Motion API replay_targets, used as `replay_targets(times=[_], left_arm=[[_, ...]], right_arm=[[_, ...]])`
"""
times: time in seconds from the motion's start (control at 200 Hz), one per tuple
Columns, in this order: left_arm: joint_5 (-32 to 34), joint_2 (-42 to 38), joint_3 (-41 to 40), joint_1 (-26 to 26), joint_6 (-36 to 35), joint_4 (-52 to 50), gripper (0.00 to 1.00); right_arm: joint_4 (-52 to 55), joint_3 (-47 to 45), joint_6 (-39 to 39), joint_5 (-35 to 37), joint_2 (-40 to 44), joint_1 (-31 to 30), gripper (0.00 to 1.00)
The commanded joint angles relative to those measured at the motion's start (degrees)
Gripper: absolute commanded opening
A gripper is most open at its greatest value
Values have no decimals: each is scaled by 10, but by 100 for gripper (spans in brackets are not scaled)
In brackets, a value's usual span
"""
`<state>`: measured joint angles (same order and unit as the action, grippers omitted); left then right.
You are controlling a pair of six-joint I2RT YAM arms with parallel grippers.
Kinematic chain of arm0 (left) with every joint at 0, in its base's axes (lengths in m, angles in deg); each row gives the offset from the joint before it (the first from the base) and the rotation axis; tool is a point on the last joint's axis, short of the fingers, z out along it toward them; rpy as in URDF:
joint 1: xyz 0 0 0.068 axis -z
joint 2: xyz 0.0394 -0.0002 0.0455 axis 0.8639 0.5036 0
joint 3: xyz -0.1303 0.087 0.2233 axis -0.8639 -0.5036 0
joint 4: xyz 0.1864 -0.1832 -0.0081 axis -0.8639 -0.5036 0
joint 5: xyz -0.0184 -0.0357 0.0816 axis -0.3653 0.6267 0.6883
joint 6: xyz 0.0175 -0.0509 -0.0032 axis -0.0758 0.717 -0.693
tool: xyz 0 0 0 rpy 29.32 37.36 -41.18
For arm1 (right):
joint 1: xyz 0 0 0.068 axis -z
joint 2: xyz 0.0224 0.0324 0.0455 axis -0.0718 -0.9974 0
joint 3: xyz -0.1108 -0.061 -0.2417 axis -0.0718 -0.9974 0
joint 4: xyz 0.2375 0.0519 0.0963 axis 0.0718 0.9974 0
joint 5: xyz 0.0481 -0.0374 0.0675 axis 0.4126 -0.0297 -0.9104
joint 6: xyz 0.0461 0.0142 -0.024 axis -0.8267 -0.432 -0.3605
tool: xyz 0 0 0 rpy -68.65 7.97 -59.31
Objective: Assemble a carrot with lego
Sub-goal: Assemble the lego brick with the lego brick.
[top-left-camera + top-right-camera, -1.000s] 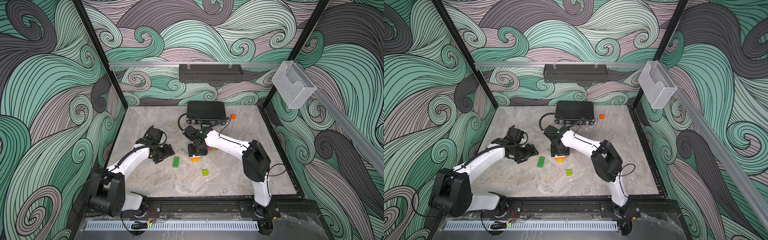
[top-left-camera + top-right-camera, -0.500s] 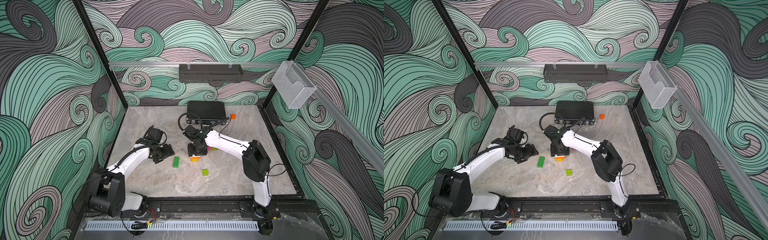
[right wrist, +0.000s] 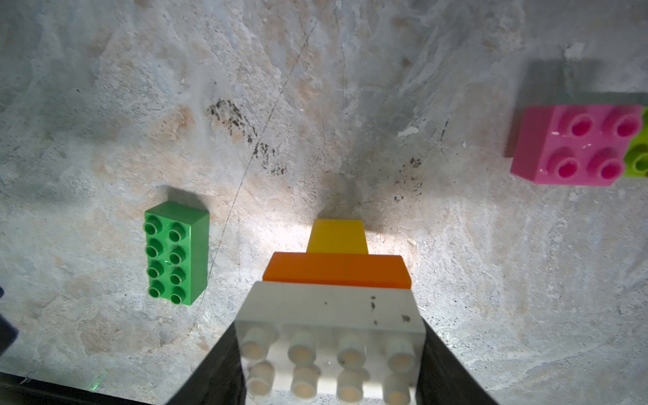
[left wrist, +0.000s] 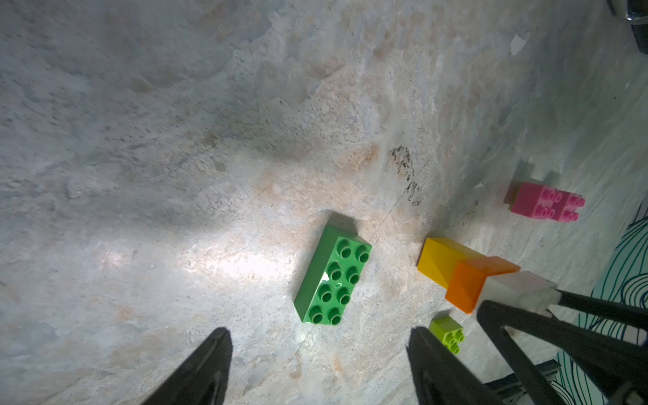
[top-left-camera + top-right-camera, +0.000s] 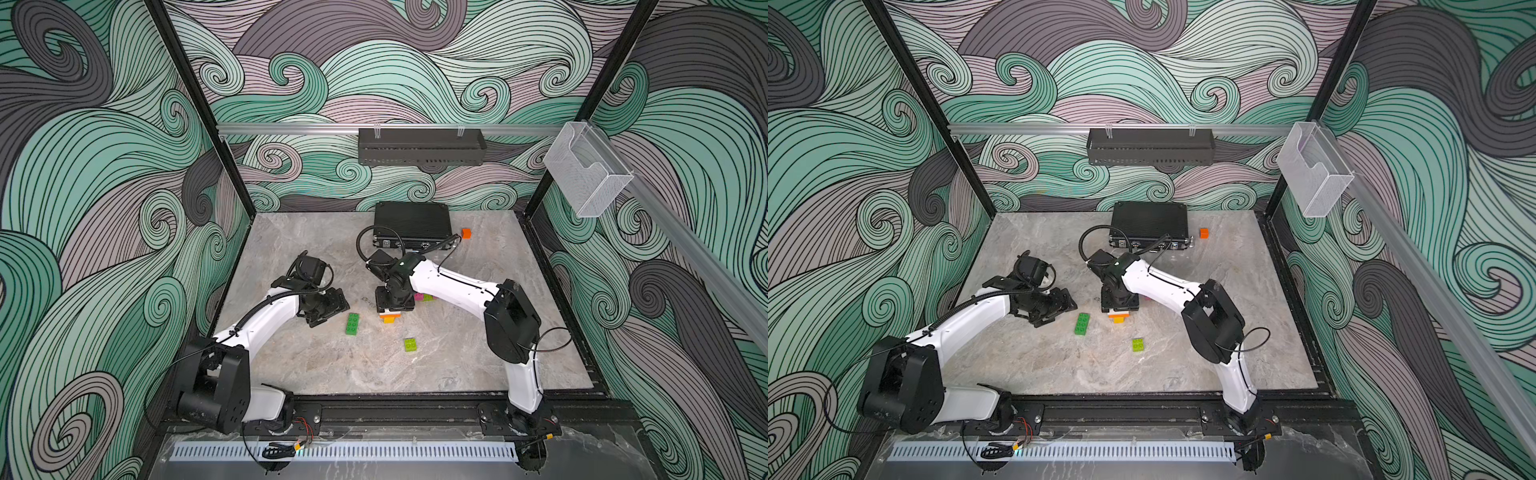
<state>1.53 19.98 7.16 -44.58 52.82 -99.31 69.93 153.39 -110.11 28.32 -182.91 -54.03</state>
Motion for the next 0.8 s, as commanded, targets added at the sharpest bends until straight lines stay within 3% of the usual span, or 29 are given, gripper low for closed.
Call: replay_targets(times=[0.0,0.355,0.795], left_arm=[[2,-3,6,3,-7,-1,80],[1,-6,5,3,-6,-2,80],[2,-9,7,4,-6,-3,80]], right_arm=[[19,-7,-17,-28,-32,-5,42],[22,-15,-37,-30,-23,-8,43],[46,24,-12,25,-4,-10,44]])
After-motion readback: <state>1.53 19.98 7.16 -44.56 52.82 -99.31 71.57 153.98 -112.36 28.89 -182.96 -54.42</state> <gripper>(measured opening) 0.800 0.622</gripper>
